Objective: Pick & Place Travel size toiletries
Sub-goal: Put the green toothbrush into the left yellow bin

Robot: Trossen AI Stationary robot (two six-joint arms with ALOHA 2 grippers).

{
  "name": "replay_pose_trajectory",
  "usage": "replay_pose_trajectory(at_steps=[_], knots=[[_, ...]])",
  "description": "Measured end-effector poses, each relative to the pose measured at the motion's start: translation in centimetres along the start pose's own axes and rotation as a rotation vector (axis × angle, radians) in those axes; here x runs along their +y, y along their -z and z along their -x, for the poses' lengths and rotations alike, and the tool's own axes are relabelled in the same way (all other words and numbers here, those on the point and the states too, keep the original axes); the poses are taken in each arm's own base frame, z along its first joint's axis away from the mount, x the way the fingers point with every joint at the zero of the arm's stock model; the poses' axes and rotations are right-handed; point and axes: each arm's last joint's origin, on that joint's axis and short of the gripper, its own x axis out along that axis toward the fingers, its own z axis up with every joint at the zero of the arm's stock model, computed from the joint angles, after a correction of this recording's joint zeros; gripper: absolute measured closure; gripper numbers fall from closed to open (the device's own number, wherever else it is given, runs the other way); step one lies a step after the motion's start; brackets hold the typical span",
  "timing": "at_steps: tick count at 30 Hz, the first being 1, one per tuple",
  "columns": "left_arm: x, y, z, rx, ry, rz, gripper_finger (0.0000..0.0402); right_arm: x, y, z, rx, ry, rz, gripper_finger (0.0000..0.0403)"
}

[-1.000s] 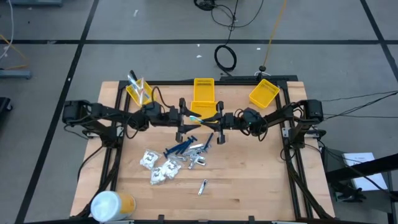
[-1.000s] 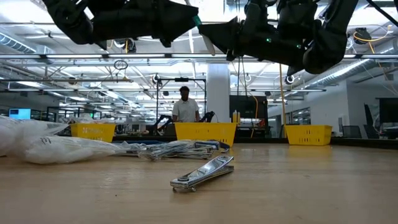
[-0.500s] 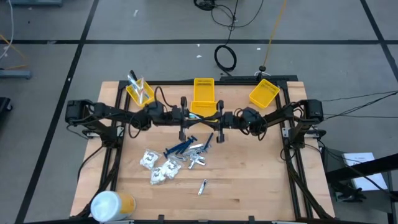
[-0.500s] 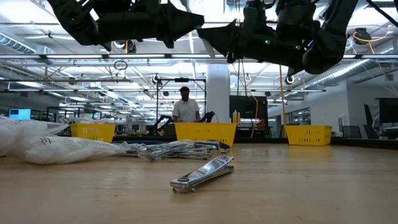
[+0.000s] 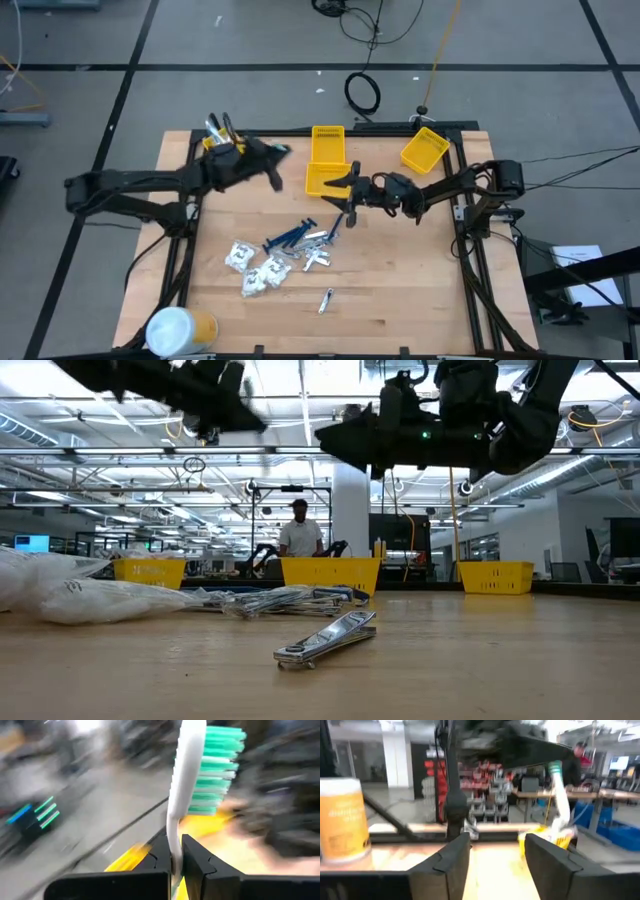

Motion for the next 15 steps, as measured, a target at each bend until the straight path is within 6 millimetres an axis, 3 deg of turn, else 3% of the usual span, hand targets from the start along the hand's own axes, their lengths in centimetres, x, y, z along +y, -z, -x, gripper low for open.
replay_pose_trajectory(at_steps=[7, 15], knots=[[5.8, 2.4, 3.3, 0.286, -0.595, 0.176, 0.0389, -0.2, -0.2, 0.1, 0.005, 0.007, -0.001, 0.0204], [10.8, 5.1, 2.6, 0.421, -0.652, 0.374, 0.0378, -0.2, -0.3, 0.1, -0.005, 0.008, -0.004, 0.0214]])
